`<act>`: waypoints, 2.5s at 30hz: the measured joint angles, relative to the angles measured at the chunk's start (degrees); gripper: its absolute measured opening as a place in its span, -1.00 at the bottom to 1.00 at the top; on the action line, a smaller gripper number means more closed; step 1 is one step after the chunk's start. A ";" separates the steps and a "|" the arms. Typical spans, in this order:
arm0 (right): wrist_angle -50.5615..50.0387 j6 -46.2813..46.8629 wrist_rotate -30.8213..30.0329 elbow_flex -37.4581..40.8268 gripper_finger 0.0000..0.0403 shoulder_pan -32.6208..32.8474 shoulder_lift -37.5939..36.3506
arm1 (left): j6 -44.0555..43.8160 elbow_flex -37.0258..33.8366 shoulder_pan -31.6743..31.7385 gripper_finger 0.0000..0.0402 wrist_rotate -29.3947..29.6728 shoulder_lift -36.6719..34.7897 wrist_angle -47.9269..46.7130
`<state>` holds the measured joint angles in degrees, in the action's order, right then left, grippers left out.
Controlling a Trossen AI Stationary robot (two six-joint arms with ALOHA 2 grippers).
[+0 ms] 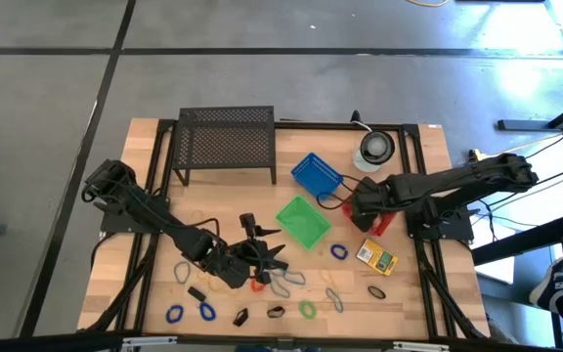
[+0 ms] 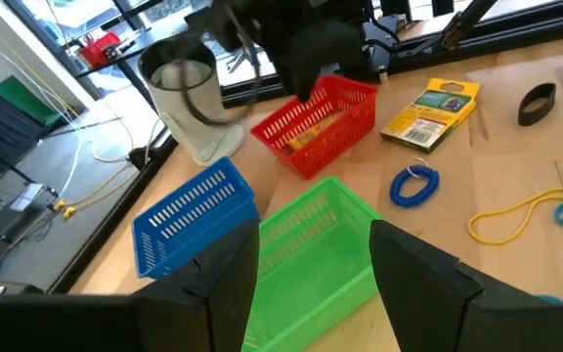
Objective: Pick & Place Office Desk Supplies
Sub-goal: Put the crayon box into the red basket
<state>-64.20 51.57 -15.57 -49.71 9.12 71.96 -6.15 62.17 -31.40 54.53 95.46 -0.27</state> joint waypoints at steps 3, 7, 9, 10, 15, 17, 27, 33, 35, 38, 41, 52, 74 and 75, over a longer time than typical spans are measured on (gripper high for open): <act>-1.47 1.35 0.02 -5.38 -0.12 0.85 -0.03 | 3.43 0.00 0.00 -0.05 0.17 0.00 0.12; -0.69 10.33 1.47 -9.69 -0.15 4.14 -0.07 | 12.12 0.00 0.05 -0.05 5.80 0.00 2.42; 0.83 15.77 3.76 -9.84 -0.17 6.92 -0.07 | 15.09 0.00 0.10 -0.05 9.69 0.00 3.19; 1.27 18.23 5.14 -9.84 -0.17 8.67 -0.06 | 16.16 0.00 0.11 -0.05 10.78 -0.08 3.09; 2.08 35.74 13.01 -9.83 -0.21 19.27 1.17 | 21.04 0.00 1.08 -0.05 11.40 -1.26 3.16; 2.05 44.17 14.55 -9.82 -0.22 23.82 2.15 | 21.70 0.00 1.66 -0.05 11.36 -1.73 3.00; 2.27 75.81 20.40 -9.82 -0.23 37.09 11.16 | 21.57 0.02 3.01 -0.05 5.89 -1.97 0.14; 2.21 76.76 25.61 -9.80 -0.23 38.53 16.00 | 22.20 0.02 4.24 -0.05 5.82 -1.97 0.26; 1.66 74.23 25.63 -9.79 -0.23 38.63 17.21 | 22.01 0.02 4.82 -0.05 5.82 -1.97 0.28; 1.81 71.20 25.61 -8.27 -0.23 38.63 17.74 | 21.96 0.02 5.51 -0.05 5.82 -1.97 0.35; 2.57 71.08 25.68 -4.75 -0.23 38.63 16.77 | 21.96 0.02 5.95 -0.05 5.80 -1.97 0.37; 16.83 83.20 18.50 9.46 -0.23 39.78 4.69 | 22.81 0.02 6.45 -0.05 5.78 -1.97 0.26; 30.75 84.24 13.60 18.55 -0.23 41.36 3.72 | 22.88 0.02 6.45 -0.05 5.78 -1.95 0.08; 30.77 84.05 13.33 18.55 -0.23 41.38 3.74 | 22.88 0.02 6.45 -0.05 5.78 -1.95 0.07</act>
<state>-33.43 135.62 -2.23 -31.16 50.50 75.70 16.73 62.19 -24.95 60.32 93.51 -0.21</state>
